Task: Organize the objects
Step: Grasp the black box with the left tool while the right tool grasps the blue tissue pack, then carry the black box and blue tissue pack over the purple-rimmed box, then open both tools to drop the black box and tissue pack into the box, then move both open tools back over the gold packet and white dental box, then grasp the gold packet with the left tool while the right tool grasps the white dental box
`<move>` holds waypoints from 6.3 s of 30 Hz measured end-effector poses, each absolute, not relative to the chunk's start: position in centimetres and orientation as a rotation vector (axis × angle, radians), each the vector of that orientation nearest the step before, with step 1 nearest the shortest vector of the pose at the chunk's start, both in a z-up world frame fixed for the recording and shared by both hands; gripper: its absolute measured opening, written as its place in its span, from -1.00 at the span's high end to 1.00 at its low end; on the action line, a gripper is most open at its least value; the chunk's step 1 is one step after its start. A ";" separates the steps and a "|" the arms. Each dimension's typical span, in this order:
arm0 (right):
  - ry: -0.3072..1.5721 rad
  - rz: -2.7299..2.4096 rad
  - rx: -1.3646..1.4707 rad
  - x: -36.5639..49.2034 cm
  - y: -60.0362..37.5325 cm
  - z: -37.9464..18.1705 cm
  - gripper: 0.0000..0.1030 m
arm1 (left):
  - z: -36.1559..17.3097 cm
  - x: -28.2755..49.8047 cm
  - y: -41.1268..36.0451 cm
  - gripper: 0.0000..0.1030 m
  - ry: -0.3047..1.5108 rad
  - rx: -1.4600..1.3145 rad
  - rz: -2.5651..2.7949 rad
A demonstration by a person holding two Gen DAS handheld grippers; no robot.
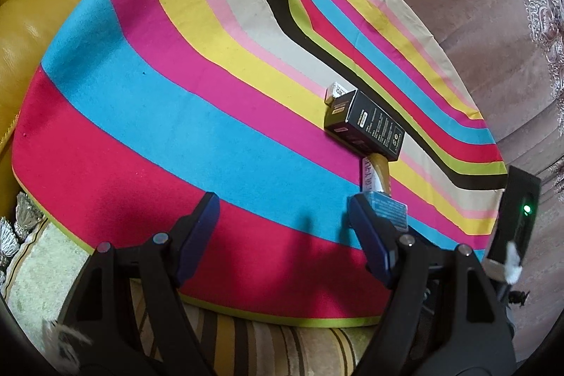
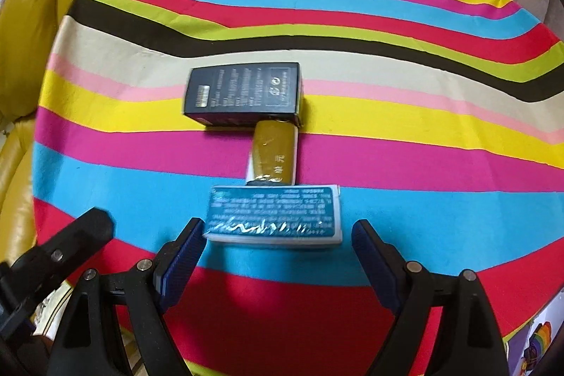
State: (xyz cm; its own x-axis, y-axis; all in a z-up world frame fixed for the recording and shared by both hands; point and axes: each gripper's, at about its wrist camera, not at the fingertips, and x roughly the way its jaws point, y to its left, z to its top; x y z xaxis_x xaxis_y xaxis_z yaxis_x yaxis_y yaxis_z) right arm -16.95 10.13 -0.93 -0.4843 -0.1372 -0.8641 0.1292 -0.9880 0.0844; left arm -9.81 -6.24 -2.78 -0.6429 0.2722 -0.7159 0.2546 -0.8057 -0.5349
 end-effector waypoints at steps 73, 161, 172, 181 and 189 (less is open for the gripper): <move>-0.433 -2.966 1.375 -9.8 28.9 2.7 -0.43 | 3.2 -10.9 14.9 -0.71 0.047 -1.112 2.797; -0.209 -2.880 1.295 -2.5 28.1 5.9 -0.64 | 4.9 -6.3 6.7 -0.68 -0.211 -1.018 2.750; -0.075 -2.762 1.378 -6.4 22.5 4.1 -0.60 | 1.5 -12.0 5.9 -0.68 -0.028 -1.199 2.540; -0.107 -2.734 1.456 -8.9 22.2 2.9 -0.59 | -1.1 -16.3 7.9 -0.61 0.333 -1.186 2.330; -0.119 -2.725 1.480 -10.1 22.1 2.2 -0.59 | -2.9 -18.0 8.8 -0.23 0.423 -1.185 2.246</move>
